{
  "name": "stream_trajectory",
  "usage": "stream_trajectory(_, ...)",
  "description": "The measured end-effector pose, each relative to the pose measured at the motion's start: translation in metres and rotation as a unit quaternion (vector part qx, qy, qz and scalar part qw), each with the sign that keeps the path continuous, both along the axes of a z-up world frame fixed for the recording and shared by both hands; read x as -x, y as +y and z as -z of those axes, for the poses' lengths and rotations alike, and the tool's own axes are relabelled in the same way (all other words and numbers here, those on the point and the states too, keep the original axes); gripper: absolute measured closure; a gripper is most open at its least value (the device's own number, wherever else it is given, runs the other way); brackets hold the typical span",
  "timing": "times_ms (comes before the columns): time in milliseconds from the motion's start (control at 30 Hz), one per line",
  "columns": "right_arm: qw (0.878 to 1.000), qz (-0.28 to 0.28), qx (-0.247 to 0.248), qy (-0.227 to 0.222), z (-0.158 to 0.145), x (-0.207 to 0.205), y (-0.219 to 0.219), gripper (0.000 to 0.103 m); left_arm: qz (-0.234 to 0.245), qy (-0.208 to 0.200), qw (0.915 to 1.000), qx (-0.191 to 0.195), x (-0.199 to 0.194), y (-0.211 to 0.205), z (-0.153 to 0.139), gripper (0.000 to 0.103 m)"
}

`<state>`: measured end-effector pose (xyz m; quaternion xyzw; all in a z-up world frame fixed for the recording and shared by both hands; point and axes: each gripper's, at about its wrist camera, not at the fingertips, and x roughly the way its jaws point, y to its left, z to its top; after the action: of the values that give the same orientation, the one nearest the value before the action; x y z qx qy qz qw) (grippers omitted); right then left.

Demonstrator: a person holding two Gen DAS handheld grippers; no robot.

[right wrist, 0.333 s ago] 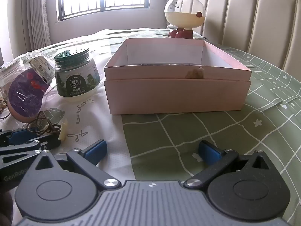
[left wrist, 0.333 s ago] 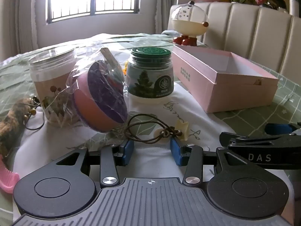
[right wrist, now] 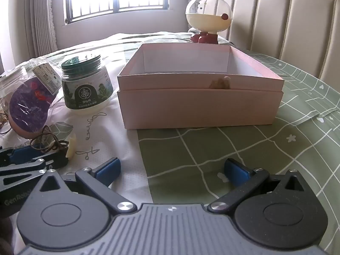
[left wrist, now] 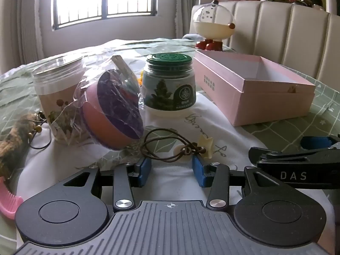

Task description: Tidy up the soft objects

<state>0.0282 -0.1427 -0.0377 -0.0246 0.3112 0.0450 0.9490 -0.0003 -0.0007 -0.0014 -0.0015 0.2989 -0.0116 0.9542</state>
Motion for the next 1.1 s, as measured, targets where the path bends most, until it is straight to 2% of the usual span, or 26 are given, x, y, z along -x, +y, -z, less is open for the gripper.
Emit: stream_trajectory(1100,1.0,0.0,-0.004,0.0,-0.0002,0.0009,-0.0005,0.0,0.0,0.001,1.0,0.001,-0.0004,0.0009,0.0003,0.055)
